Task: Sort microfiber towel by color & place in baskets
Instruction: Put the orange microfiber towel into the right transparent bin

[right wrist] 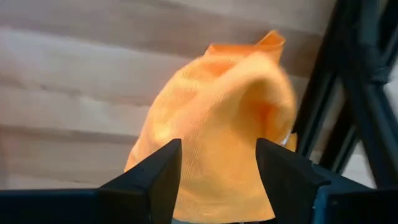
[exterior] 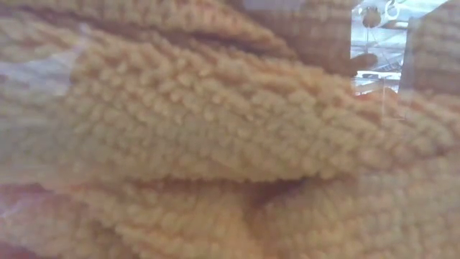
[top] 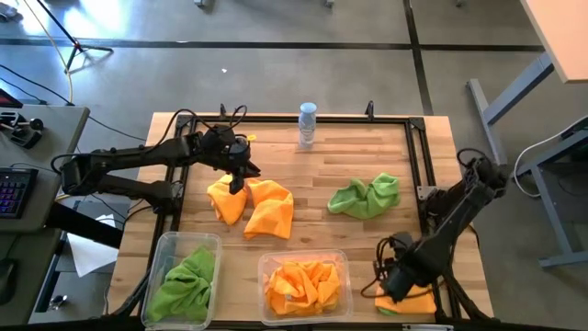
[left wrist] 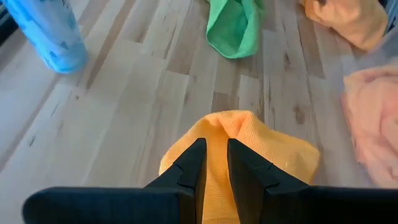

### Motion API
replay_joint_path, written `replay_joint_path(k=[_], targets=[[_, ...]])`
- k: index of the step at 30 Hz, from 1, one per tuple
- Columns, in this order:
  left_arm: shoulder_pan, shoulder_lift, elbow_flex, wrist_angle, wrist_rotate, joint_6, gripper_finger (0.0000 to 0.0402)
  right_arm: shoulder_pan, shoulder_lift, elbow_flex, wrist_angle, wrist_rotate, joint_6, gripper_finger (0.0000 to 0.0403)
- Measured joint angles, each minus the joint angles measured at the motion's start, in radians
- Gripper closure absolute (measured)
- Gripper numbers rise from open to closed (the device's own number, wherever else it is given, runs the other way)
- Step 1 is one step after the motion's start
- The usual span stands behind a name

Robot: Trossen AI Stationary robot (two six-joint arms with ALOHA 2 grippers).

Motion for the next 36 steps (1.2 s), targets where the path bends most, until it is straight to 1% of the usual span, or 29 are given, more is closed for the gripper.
replay_joint_path(k=[5, 9, 11, 14, 16, 18, 19, 20, 23, 26, 29, 30, 32, 36], targets=[[0.0, 0.0, 0.0, 0.001, 0.0, -0.047, 0.0351, 0.044, 0.084, 0.0, 0.034, 0.016, 0.002, 0.0197], [0.0, 0.0, 0.0, 0.001, 0.0, -0.062, 0.0351, 0.065, 0.136, 0.0, 0.08, 0.056, -0.018, 0.0214], [0.0, 0.0, 0.0, 0.002, 0.0, -0.092, 0.0351, 0.066, 0.154, 0.0, 0.083, 0.05, -0.025, 0.0233], [0.0, 0.0, 0.0, 0.016, 0.0, -0.108, 0.0351, 0.071, 0.171, 0.0, 0.078, 0.063, -0.026, 0.0278], [0.0, 0.0, 0.0, 0.026, -0.001, -0.113, 0.0351, 0.073, 0.172, 0.0, 0.069, 0.08, -0.027, 0.0321], [-0.001, 0.0, 0.0, 0.028, -0.001, -0.126, 0.0351, 0.076, 0.169, 0.0, 0.061, 0.109, -0.046, 0.0372], [-0.001, 0.0, 0.0, 0.03, -0.001, -0.128, 0.0351, 0.076, 0.162, 0.0, 0.053, 0.121, -0.05, 0.0386], [-0.001, 0.0, 0.0, 0.03, -0.001, -0.133, 0.0351, 0.076, 0.151, 0.0, 0.041, 0.134, -0.052, 0.0392], [-0.001, 0.0, 0.0, 0.03, -0.001, -0.134, 0.0351, 0.076, 0.113, 0.029, -0.037, 0.16, -0.043, 0.0386], [-0.001, 0.0, 0.0, 0.03, -0.001, -0.146, 0.0351, 0.076, 0.075, 0.098, -0.161, 0.234, -0.042, 0.0399], [-0.001, 0.0, 0.0, 0.03, -0.001, -0.152, 0.0351, 0.076, 0.044, 0.2, -0.295, 0.325, -0.042, 0.0398], [-0.001, 0.0, 0.0, 0.03, 0.0, -0.152, 0.0351, 0.076, 0.035, 0.234, -0.304, 0.365, -0.047, 0.0399], [-0.001, 0.0, 0.0, 0.03, 0.001, -0.152, 0.0351, 0.077, 0.001, 0.264, -0.284, 0.476, -0.082, 0.04], [-0.001, 0.0, 0.0, 0.032, 0.004, -0.152, 0.0351, 0.076, -0.041, 0.309, -0.294, 0.712, -0.093, 0.0401]])
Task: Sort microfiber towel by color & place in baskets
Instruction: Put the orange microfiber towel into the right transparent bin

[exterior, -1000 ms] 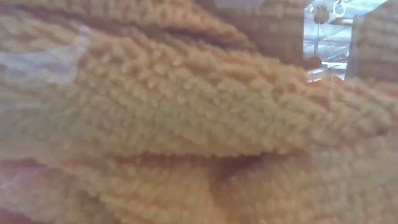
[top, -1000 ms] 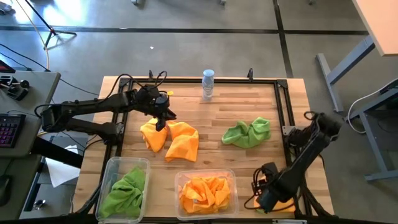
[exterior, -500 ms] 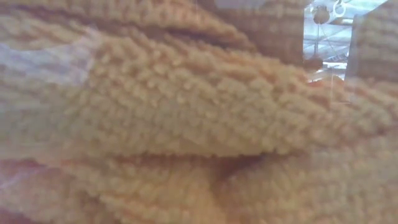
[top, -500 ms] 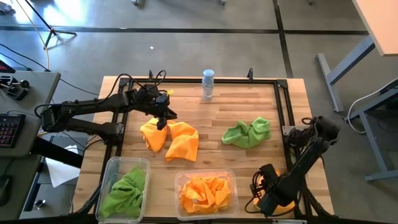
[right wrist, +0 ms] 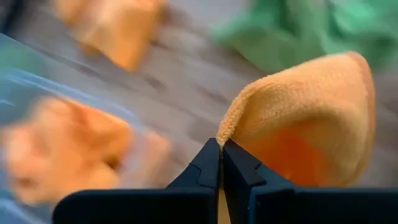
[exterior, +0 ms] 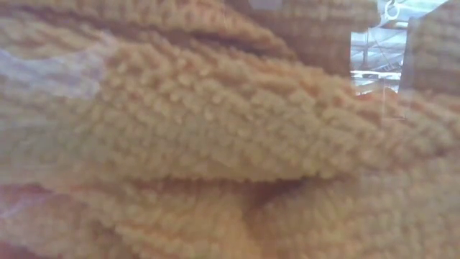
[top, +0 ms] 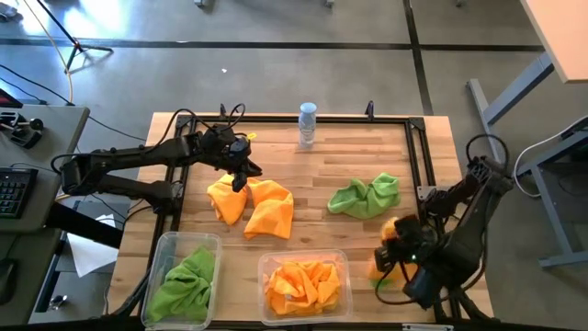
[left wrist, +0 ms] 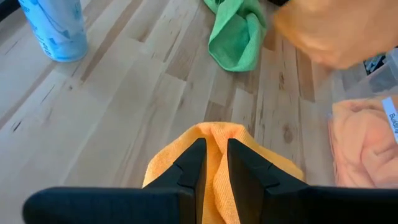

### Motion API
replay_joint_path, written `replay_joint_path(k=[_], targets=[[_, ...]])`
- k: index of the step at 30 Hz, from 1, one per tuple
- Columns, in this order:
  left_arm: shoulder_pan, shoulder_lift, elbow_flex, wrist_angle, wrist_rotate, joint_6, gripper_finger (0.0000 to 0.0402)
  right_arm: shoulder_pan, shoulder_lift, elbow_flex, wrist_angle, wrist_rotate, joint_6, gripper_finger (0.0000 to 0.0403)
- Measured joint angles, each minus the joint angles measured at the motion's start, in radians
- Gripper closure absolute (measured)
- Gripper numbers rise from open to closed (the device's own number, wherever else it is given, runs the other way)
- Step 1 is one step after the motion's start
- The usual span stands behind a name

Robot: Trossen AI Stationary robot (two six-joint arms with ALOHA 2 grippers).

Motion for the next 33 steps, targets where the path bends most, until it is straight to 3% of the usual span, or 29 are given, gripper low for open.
replay_joint_path(k=[4, 13, 18, 26, 33], targets=[[0.0, 0.0, 0.0, 0.016, 0.001, 0.0, 0.0351, -0.029, -0.023, 0.002, 0.0, 0.155, -0.037, 0.0402], [0.0, 0.0, 0.001, 0.043, 0.001, 0.0, 0.0351, -0.183, -0.025, 0.002, 0.0, 0.177, -0.266, 0.0402], [-0.005, 0.0, 0.001, 0.043, 0.002, 0.0, 0.0351, -0.238, -0.025, 0.002, -0.001, 0.269, -0.326, 0.0402], [-0.015, 0.0, 0.001, 0.043, 0.003, 0.001, 0.0351, -0.224, -0.044, 0.07, 0.0, 0.519, -0.358, 0.0403], [-0.015, 0.0, 0.001, 0.043, 0.003, 0.001, 0.0351, -0.195, -0.045, 0.227, 0.085, 0.65, -0.57, 0.0403]])
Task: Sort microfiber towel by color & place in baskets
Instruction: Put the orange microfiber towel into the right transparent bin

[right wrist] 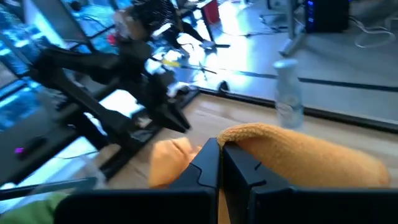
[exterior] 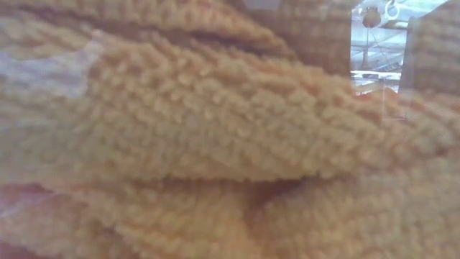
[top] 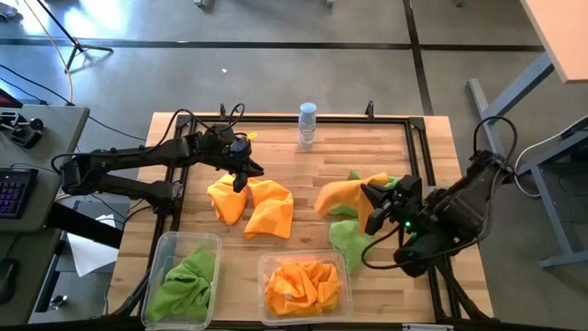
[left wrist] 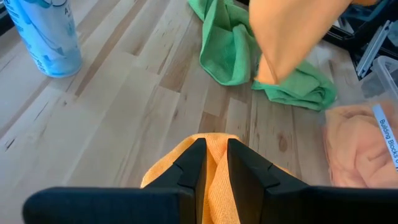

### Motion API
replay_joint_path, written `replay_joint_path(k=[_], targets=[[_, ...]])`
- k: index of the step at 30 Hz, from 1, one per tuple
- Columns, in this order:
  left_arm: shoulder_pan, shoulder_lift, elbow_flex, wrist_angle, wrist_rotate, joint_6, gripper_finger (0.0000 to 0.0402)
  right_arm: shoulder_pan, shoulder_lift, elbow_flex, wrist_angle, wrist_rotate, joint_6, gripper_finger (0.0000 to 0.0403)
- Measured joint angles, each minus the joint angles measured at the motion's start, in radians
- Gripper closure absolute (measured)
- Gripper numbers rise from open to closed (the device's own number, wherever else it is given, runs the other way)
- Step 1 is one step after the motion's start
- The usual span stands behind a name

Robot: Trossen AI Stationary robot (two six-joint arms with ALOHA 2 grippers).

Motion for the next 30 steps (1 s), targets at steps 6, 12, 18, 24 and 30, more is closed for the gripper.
replay_joint_path(k=[6, 12, 18, 24, 30], targets=[[0.0, 0.0, 0.0, 0.0, -0.001, -0.001, 0.0351, 0.0, 0.0, 0.114, 0.261, 0.034, -0.364, 0.0403], [0.0, 0.0, 0.0, -0.001, -0.001, -0.035, 0.0351, 0.0, 0.0, 0.156, 0.682, -0.021, -0.79, 0.0403], [0.0, 0.0, 0.0, -0.004, -0.002, -0.026, 0.0351, 0.012, 0.017, 0.157, 0.958, -0.139, -0.981, 0.0403], [0.0, 0.0, 0.0, -0.006, -0.002, -0.008, 0.0351, 0.085, 0.058, 0.157, 1.011, -0.135, -0.934, 0.0403], [0.0, 0.0, 0.0, -0.006, -0.002, -0.012, 0.0351, 0.187, 0.126, 0.156, 1.097, -0.056, -0.914, 0.0403]])
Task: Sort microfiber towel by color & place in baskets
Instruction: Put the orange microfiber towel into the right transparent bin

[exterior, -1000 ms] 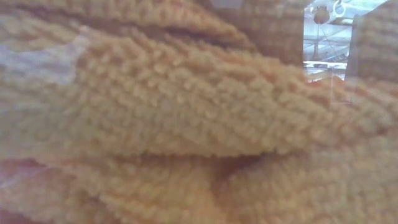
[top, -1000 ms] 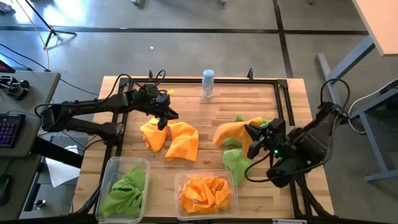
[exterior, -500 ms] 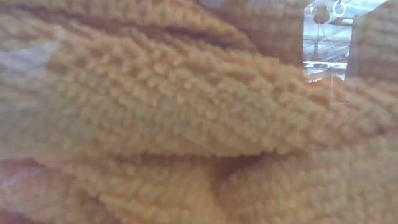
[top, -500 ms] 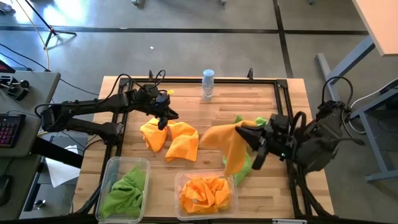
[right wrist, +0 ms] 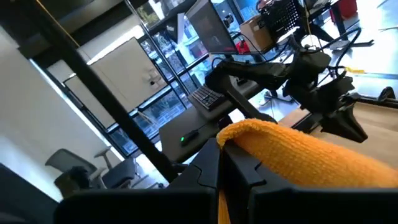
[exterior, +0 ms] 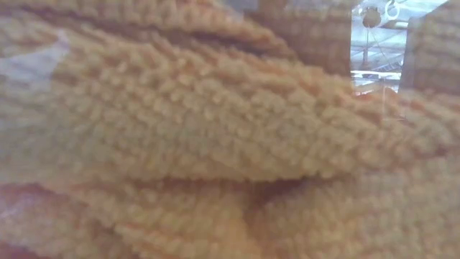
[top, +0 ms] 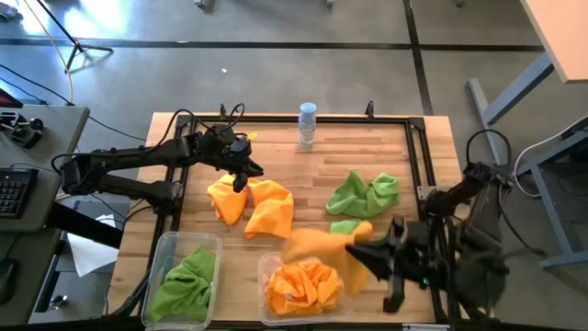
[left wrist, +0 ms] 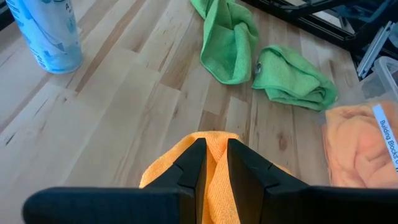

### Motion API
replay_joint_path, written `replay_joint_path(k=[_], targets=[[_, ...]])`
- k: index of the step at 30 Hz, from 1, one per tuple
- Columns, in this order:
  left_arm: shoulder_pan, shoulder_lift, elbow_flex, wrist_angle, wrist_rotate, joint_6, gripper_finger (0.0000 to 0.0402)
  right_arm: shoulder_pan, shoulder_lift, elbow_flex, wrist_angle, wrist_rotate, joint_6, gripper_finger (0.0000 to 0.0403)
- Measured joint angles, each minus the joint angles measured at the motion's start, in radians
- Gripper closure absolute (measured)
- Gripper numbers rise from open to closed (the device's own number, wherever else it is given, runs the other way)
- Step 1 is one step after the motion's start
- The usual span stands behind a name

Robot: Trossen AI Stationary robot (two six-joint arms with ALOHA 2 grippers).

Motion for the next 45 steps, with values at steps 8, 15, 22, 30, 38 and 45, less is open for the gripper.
replay_joint_path(k=[8, 15, 22, 30, 38, 45], targets=[[0.0, 0.0, 0.0, 0.0, 0.0, -0.067, 0.0351, 0.002, 0.084, 0.0, 0.027, 0.046, 0.088, 0.0403], [0.0, 0.0, 0.0, -0.005, 0.0, -0.067, 0.0351, -0.135, 0.205, 0.0, 0.027, -0.125, 0.209, 0.0403], [0.0, 0.0, 0.0, -0.066, 0.0, -0.066, 0.0351, -0.186, 0.297, 0.0, -0.006, -0.355, 0.451, 0.0403], [0.0, 0.0, 0.0, -0.194, 0.001, -0.066, 0.0351, -0.131, 0.327, 0.0, -0.42, -0.515, 1.047, 0.0403], [0.0, 0.0, 0.0, -0.211, 0.001, -0.013, 0.0351, -0.19, 0.367, 0.0, -0.571, -0.763, 1.318, 0.0403], [0.0, 0.0, 0.0, -0.212, 0.004, 0.018, 0.0351, -0.293, 0.471, 0.0, -0.439, -0.948, 1.303, 0.0403]])
